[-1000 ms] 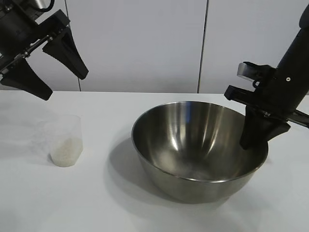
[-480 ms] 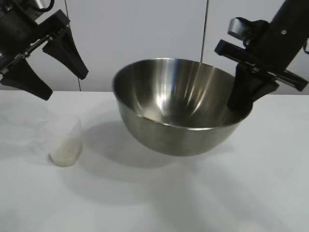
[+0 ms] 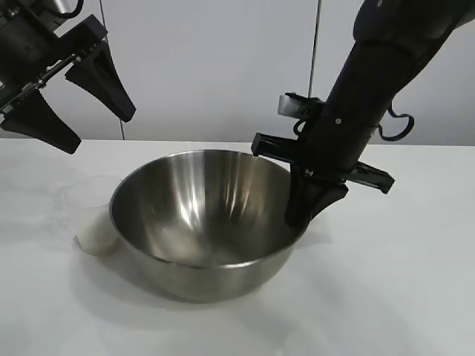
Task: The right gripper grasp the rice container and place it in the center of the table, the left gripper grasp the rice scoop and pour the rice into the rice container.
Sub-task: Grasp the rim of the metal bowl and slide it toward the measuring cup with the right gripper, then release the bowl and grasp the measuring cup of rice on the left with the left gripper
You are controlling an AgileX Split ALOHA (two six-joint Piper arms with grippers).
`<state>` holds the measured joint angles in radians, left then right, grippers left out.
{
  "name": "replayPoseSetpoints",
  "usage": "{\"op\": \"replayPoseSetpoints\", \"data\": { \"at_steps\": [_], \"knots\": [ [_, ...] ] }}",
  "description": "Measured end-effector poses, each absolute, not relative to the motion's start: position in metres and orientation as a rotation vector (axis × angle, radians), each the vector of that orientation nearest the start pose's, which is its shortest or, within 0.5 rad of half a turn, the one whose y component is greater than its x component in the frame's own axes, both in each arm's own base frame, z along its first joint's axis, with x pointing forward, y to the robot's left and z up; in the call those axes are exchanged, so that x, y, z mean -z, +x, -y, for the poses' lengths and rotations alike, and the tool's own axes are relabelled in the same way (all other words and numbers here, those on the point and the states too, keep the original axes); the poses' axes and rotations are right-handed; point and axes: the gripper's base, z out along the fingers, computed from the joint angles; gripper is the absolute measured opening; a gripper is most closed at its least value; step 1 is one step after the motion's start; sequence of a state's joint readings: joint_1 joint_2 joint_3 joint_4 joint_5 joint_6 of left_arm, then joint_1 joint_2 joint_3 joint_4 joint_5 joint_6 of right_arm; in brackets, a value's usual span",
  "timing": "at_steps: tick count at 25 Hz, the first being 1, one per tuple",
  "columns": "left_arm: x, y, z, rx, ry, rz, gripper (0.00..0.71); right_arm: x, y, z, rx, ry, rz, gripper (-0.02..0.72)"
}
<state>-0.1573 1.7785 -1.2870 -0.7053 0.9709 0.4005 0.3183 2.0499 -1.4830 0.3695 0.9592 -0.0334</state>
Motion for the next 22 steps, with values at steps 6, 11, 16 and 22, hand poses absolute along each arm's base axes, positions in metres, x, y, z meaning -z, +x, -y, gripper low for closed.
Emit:
{"op": "replayPoseSetpoints", "data": {
  "at_steps": [6, 11, 16, 22],
  "knots": [
    [-0.240, 0.348, 0.104, 0.842, 0.283, -2.745, 0.605, -0.215, 0.400, -0.141, -0.374, -0.269, -3.009, 0.531],
    [-0.240, 0.348, 0.104, 0.842, 0.283, -2.745, 0.605, -0.255, 0.421, -0.096, -0.160, -0.193, -2.892, 0.557],
    [-0.240, 0.348, 0.104, 0.842, 0.283, -2.745, 0.605, -0.291, 0.422, -0.018, 0.064, -0.020, -2.797, 0.558],
    [-0.240, 0.348, 0.104, 0.842, 0.283, -2.745, 0.605, -0.376, 0.365, 0.093, 0.344, 0.316, -2.573, 0.519]
  ]
}}
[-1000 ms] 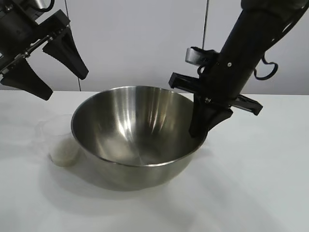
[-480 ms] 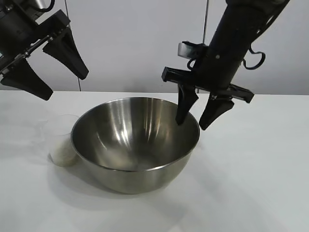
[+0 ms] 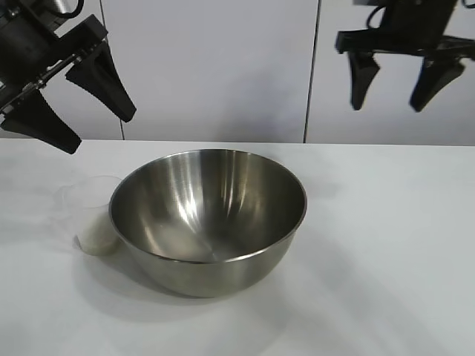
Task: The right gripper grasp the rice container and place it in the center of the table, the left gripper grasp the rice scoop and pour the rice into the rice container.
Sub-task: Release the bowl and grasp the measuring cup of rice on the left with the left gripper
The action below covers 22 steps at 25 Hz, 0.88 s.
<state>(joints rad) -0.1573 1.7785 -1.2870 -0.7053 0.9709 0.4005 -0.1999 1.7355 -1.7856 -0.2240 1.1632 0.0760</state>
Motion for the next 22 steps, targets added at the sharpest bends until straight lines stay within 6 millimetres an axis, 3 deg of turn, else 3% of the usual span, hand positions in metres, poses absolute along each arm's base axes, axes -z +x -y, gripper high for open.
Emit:
{"op": "replayPoseSetpoints", "data": {
  "at_steps": [2, 4, 6, 9, 12, 16, 19, 22],
  "knots": [
    [-0.240, 0.348, 0.104, 0.842, 0.283, -2.745, 0.605, -0.410, 0.329, 0.113, 0.369, 0.417, -2.466, 0.512],
    [-0.240, 0.348, 0.104, 0.842, 0.283, -2.745, 0.605, -0.448, 0.285, 0.114, 0.344, 0.470, -2.324, 0.511],
    [-0.240, 0.348, 0.104, 0.841, 0.284, -2.746, 0.605, -0.479, 0.243, 0.097, 0.287, 0.434, -2.189, 0.509],
    [-0.240, 0.348, 0.104, 0.841, 0.284, -2.746, 0.605, -0.513, 0.173, 0.051, 0.192, 0.271, -1.993, 0.505],
    [-0.240, 0.348, 0.104, 0.840, 0.283, -2.745, 0.605, -0.519, 0.107, 0.015, 0.103, 0.097, -1.874, 0.505],
    [-0.240, 0.348, 0.104, 0.839, 0.282, -2.744, 0.605, -0.502, 0.021, -0.002, 0.085, 0.006, -1.728, 0.505],
    [-0.240, 0.348, 0.104, 0.839, 0.282, -2.744, 0.605, -0.471, -0.024, -0.004, 0.133, 0.000, -1.667, 0.505],
    [-0.240, 0.348, 0.104, 0.839, 0.282, -2.744, 0.605, -0.428, -0.044, -0.003, 0.166, 0.005, -1.668, 0.505]
  ]
}}
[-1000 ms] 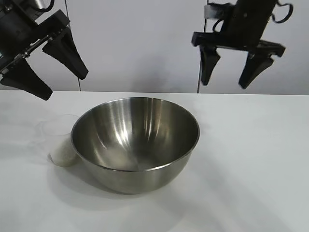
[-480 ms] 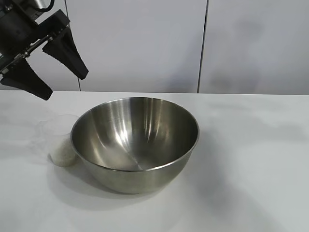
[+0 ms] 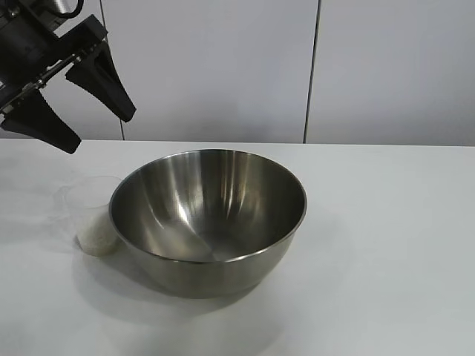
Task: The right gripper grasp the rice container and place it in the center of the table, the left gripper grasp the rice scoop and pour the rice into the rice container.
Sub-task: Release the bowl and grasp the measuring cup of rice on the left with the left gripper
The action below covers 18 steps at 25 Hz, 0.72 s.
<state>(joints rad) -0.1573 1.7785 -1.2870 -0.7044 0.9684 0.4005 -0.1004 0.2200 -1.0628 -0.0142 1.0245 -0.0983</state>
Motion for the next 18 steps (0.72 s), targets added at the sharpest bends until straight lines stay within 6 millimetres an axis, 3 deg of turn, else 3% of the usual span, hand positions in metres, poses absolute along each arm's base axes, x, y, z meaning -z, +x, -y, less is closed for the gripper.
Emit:
{"op": "replayPoseSetpoints", "data": {
  "at_steps": [4, 7, 12, 18],
  "knots": [
    [-0.240, 0.348, 0.104, 0.839, 0.282, -2.744, 0.605, -0.374, -0.052, -0.004, 0.172, 0.007, -1.689, 0.505],
    [-0.240, 0.348, 0.104, 0.839, 0.282, -2.744, 0.605, -0.342, -0.043, -0.003, 0.141, 0.040, -1.746, 0.505],
    [-0.240, 0.348, 0.104, 0.839, 0.282, -2.744, 0.605, -0.312, -0.026, -0.001, 0.114, 0.070, -1.885, 0.505],
    [-0.240, 0.348, 0.104, 0.839, 0.282, -2.743, 0.605, -0.291, -0.014, 0.000, 0.103, 0.084, -1.966, 0.504]
  ]
}}
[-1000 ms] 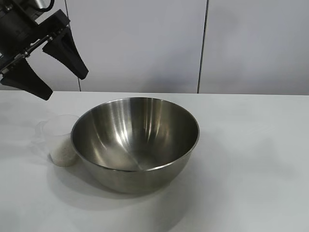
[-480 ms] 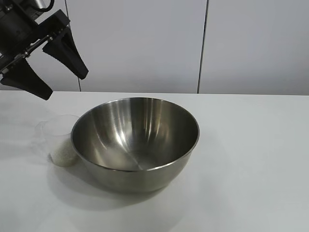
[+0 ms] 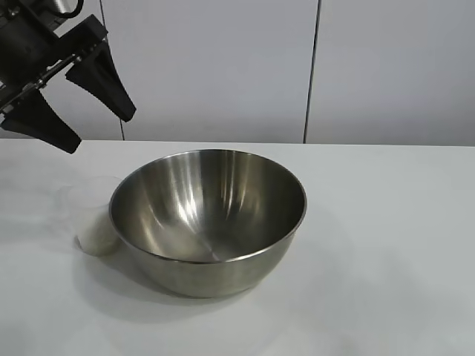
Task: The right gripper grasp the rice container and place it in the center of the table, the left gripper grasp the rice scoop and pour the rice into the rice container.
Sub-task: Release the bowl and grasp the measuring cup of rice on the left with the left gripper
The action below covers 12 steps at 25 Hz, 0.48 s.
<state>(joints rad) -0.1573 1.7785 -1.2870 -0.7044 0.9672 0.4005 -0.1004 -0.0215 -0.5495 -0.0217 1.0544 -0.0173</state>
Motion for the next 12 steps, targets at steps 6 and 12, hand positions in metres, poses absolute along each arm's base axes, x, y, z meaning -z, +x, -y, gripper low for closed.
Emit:
{"op": "replayPoseSetpoints", "data": {
  "at_steps": [6, 12],
  "knots": [
    [-0.240, 0.348, 0.104, 0.838, 0.282, -2.743, 0.605, -0.271, -0.006, 0.003, 0.063, 0.048, -2.048, 0.504],
    [-0.240, 0.348, 0.104, 0.838, 0.281, -2.742, 0.605, -0.267, -0.005, 0.006, 0.048, 0.034, -2.073, 0.504]
  ]
}}
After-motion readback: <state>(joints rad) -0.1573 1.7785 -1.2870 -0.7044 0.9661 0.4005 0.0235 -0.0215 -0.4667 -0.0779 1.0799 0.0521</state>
